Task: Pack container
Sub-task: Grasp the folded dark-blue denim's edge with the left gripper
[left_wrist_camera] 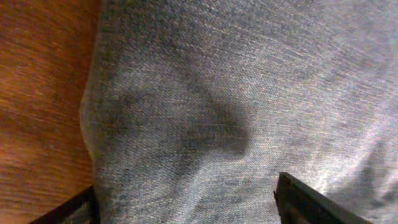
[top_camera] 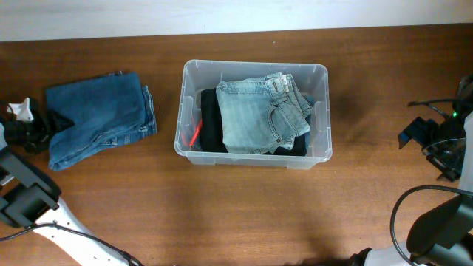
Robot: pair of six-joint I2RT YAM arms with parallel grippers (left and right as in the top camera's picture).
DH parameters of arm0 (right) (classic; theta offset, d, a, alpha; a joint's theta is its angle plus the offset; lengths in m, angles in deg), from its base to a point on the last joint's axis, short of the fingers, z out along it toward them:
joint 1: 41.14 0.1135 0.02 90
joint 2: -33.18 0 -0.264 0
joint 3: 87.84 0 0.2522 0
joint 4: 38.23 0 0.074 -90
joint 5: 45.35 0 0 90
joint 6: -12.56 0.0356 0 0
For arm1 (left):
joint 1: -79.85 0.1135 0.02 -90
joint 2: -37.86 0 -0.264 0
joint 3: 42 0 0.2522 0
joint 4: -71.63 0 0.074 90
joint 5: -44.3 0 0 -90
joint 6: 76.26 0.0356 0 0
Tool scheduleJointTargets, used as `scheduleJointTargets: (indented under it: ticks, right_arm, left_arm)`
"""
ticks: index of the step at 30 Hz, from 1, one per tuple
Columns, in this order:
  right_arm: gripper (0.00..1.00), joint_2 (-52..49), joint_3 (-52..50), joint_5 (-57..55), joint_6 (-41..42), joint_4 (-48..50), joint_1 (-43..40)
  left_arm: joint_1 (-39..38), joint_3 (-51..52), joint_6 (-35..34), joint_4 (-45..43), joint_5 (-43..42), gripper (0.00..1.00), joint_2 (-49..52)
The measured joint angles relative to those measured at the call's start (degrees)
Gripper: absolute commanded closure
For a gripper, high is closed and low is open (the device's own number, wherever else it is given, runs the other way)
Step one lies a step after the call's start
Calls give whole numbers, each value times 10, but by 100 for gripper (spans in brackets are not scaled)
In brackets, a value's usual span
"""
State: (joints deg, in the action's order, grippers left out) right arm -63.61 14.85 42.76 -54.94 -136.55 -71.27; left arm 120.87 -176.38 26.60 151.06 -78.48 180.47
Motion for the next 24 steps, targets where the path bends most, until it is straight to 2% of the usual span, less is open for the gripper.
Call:
scheduleJointTargets:
  ticks: [3, 11, 16, 17, 24]
  right_arm:
    - [2, 0, 0, 0, 0, 0, 0]
    - [2, 0, 0, 0, 0, 0, 0]
    - [2, 0, 0, 0, 0, 0, 0]
    - [2, 0, 0, 0, 0, 0, 0]
    - [2, 0, 0, 0, 0, 0, 0]
  left_arm:
    - [0, 2, 0, -2, -18, 24, 1]
    - [-1, 11, 2, -3, -46, 69, 4]
    - [-2, 12, 1, -3, -50, 89, 5]
    - [-3, 12, 0, -3, -50, 98, 5]
    - [-2, 12, -5, -2, -73, 99, 5]
